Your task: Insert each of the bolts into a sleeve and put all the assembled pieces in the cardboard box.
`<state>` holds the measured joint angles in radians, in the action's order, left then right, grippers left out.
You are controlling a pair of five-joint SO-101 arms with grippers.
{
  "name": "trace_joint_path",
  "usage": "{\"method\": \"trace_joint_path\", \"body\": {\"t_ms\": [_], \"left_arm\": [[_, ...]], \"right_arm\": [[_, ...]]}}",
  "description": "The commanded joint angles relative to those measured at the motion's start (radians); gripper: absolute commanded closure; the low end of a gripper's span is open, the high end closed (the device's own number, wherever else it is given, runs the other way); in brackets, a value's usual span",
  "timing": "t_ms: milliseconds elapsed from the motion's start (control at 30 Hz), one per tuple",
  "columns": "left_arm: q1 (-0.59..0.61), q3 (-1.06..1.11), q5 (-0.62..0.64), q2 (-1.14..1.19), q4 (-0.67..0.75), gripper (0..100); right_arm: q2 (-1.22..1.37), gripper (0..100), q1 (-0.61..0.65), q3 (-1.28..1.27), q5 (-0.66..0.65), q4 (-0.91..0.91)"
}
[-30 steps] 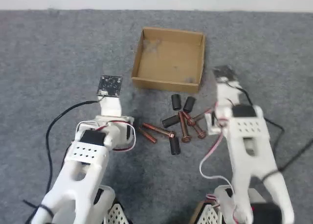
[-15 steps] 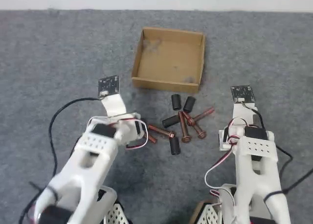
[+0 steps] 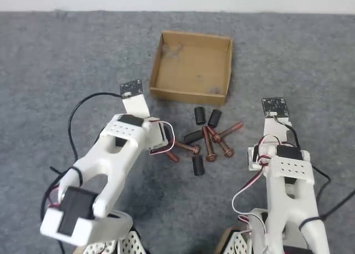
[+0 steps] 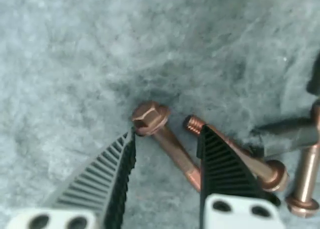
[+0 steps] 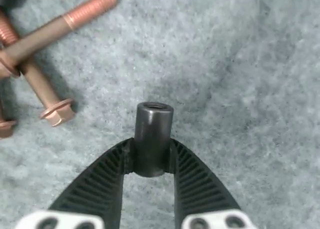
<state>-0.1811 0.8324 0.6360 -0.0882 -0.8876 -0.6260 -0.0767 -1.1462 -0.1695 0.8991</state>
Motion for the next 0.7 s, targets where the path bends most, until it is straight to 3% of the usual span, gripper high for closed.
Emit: {"method": "trace_joint_path", "body": {"t_ms": [0, 267, 567, 667], "left_arm": [[0.002, -0.073, 0.011, 0.051, -0.023, 81], [0.028, -0.113, 0.011, 0.100, -0.049, 99], [0.038, -0.116, 0.011, 0.104, -0.078, 80], [0.040, -0.116, 0.011, 0.109, -0.078, 79]], "right_arm": [[-0.047, 99.1, -0.015, 0.009, -0.017, -0.018], [-0.047, 99.1, -0.015, 0.009, -0.017, -0.018], [-0.047, 99.1, -0.015, 0.009, -0.017, -0.018], [-0.047, 99.1, -0.015, 0.009, -0.017, -0.018]]}}
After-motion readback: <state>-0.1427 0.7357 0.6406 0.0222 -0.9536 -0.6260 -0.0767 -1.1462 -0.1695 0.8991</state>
